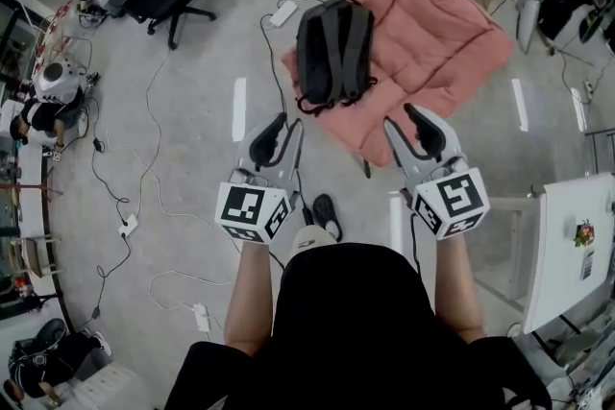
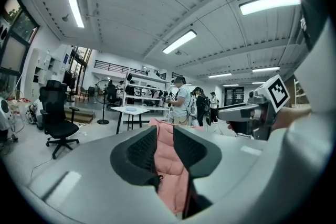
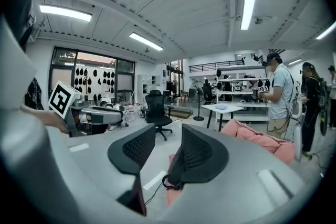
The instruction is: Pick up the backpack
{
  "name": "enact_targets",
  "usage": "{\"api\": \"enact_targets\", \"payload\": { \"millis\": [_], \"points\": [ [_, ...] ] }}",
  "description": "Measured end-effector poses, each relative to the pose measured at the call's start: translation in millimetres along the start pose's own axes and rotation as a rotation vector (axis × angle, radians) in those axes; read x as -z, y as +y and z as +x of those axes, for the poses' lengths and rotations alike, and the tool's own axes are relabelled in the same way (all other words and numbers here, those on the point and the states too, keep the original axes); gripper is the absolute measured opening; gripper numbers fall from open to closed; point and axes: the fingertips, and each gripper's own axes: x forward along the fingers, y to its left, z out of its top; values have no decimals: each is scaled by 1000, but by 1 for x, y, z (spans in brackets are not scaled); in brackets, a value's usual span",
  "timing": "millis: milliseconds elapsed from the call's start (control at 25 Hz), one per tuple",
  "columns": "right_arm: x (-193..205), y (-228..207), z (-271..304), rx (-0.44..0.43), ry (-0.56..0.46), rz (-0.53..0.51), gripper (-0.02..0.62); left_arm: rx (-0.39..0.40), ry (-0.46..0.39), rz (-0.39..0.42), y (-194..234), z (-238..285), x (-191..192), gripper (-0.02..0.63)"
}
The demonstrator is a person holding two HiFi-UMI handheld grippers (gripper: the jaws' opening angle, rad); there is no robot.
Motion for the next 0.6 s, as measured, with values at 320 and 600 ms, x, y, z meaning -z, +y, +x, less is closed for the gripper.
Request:
{"api": "enact_targets", "payload": {
  "millis": [320,600],
  "points": [
    [-8,7,57,17,23,5,155,45,26,0,53,23,1,118],
    [-3,3,70,49,53,3,163,73,37,-15,61,36,9,130]
  ]
}}
